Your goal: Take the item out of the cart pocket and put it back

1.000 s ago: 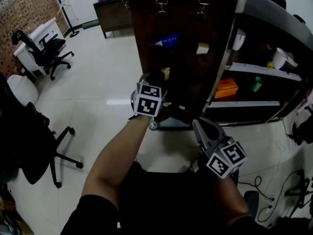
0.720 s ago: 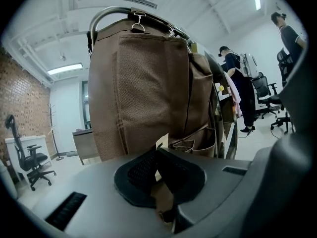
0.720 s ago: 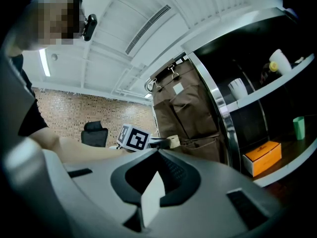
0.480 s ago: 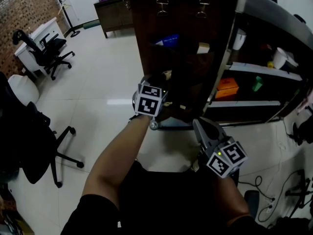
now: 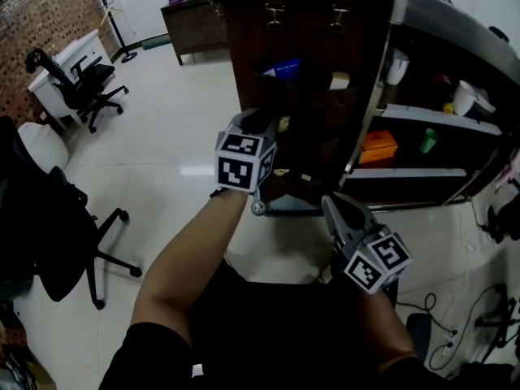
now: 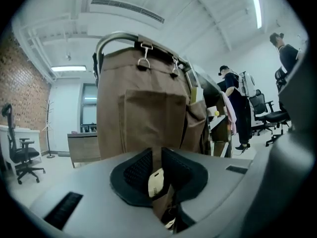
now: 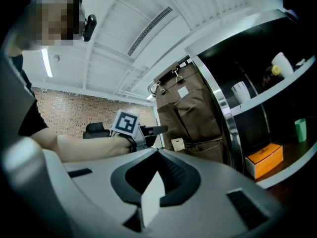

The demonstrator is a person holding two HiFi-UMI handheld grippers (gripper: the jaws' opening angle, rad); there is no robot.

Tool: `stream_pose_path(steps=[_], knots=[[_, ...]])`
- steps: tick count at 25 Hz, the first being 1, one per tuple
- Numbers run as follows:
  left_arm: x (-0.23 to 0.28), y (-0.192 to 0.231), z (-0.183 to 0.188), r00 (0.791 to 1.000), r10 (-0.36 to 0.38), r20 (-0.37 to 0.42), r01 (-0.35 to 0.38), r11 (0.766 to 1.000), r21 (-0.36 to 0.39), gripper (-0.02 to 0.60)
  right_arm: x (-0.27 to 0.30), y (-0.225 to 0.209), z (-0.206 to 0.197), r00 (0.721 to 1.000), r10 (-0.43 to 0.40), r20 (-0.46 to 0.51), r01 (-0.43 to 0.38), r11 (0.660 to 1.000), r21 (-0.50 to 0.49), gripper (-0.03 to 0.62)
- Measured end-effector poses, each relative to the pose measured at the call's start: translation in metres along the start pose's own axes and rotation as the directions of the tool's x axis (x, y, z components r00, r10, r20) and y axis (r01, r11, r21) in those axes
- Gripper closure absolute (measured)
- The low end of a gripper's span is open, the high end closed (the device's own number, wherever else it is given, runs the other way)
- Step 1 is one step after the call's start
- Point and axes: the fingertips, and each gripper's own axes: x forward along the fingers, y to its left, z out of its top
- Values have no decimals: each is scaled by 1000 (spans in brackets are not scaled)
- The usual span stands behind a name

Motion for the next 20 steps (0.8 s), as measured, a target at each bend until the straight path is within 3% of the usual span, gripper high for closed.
stream_pose_path(steps=[1, 2, 7, 11, 15, 20], knots=[[-10, -4, 11, 1000, -7, 26, 8, 1000, -11, 571, 0, 1, 1, 1000, 2, 1, -2, 1000, -1, 582], [-20, -9, 20, 998, -17, 54, 18, 1000, -17, 581, 0, 2, 1, 1000, 4, 2, -4, 1000, -2, 582], [-66, -30, 51, 988, -52, 146, 53, 999, 2, 581, 1, 11, 5, 1000, 23, 10, -23, 1000, -11, 582], [-100, -38, 62, 980, -62, 187, 74, 995, -62, 581, -1, 17, 11, 999, 27, 22, -26, 999, -19, 582], [-136, -63, 49, 978, -77, 194, 102, 988, -119, 581, -3, 18, 17, 999, 24, 30, -23, 999, -24, 582], [-168, -110, 14, 983, -128, 134, 143, 984, -105, 581, -3, 18, 17, 999, 21, 31, -20, 999, -25, 582]])
